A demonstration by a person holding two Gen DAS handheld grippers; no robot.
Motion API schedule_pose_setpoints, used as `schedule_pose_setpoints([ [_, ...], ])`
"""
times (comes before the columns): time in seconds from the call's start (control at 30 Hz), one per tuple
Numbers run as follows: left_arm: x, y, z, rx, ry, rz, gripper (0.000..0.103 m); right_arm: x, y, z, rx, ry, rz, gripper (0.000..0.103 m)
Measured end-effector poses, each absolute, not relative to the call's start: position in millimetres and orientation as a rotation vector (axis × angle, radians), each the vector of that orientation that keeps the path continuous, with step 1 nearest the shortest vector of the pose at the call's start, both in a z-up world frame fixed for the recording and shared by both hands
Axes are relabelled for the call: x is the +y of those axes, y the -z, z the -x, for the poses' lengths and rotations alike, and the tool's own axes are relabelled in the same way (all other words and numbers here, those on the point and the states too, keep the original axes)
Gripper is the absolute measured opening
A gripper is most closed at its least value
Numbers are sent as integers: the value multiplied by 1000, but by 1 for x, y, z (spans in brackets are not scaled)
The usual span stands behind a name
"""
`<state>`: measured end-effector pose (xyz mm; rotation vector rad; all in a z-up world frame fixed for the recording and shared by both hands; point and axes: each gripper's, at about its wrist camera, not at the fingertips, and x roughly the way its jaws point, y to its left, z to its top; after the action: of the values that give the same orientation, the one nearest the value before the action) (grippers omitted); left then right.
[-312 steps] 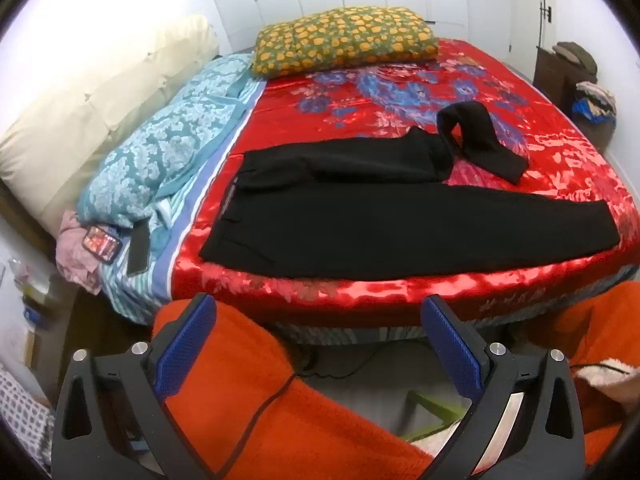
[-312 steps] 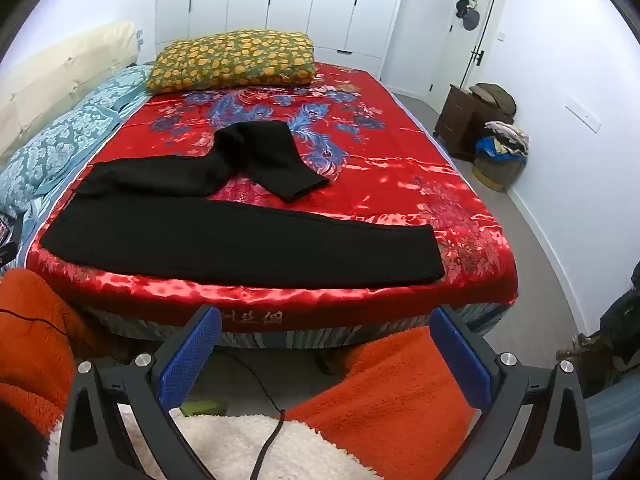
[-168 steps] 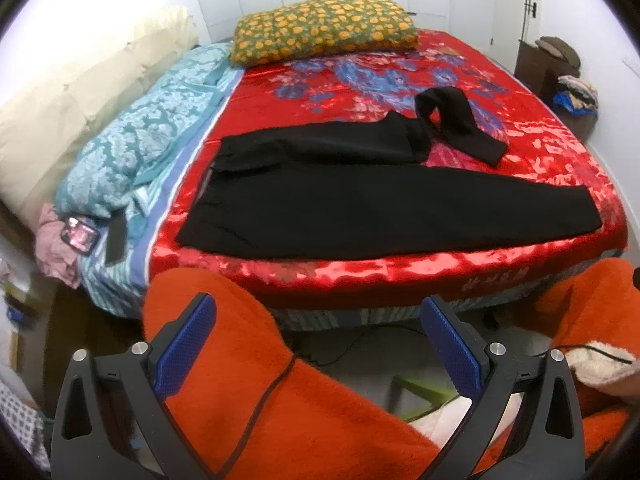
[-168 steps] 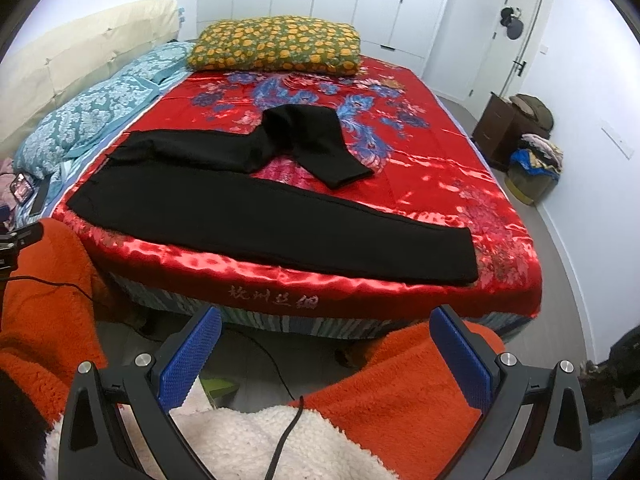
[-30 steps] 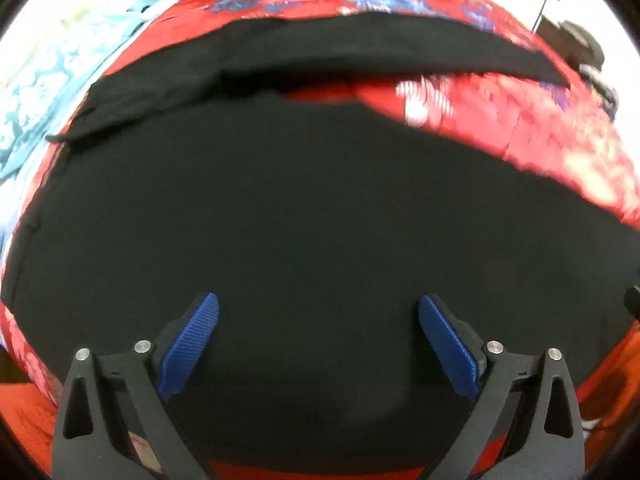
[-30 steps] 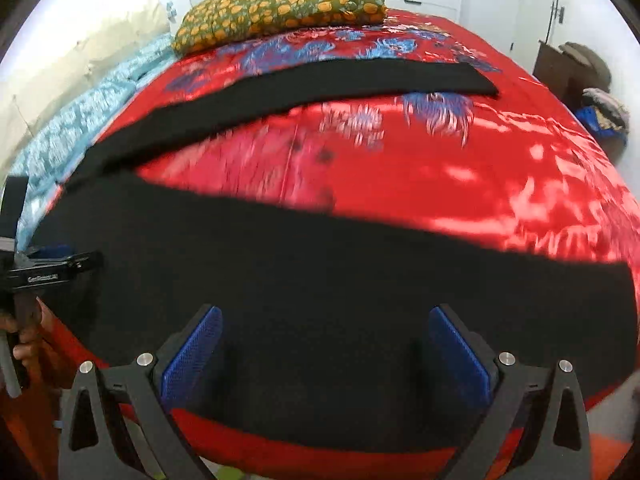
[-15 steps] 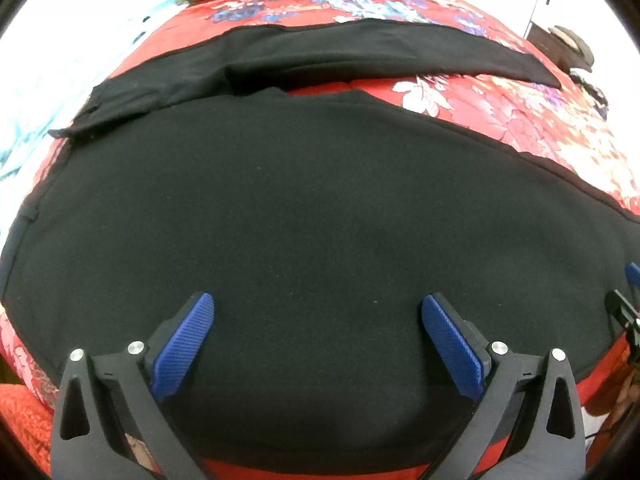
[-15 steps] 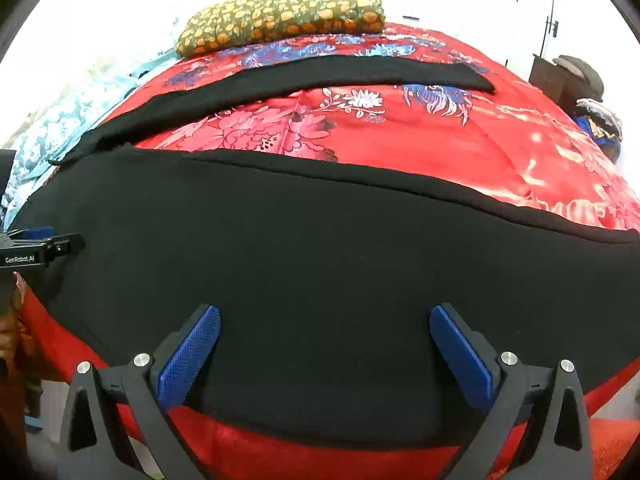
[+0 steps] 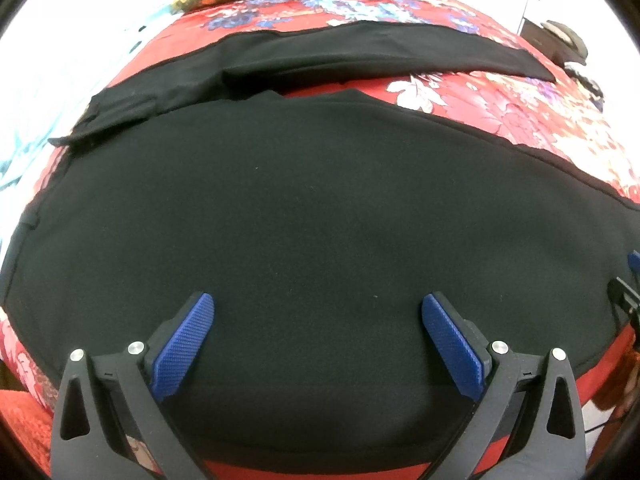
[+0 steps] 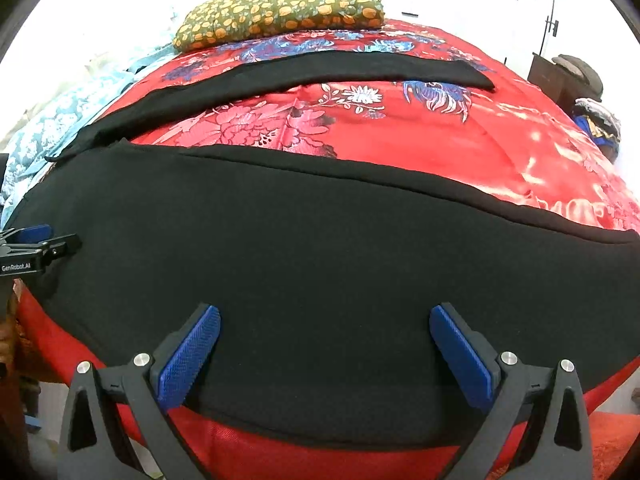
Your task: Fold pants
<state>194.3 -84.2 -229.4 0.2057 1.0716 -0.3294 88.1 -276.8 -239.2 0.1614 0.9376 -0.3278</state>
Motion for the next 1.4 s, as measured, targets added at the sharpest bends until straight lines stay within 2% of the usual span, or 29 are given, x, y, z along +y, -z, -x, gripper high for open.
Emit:
schedule_pose_setpoints([
  [0.93, -80, 227, -193, 1085, 347, -200, 103, -286, 231, -88, 970, 307, -196, 103],
  [1.17, -82, 227, -193, 1083, 338, -204, 103, -357, 226, -52, 934, 496, -305, 103],
  [1.4, -78, 225, -191, 1095, 328, -192, 103, -433, 228, 1, 820, 716, -571, 103],
])
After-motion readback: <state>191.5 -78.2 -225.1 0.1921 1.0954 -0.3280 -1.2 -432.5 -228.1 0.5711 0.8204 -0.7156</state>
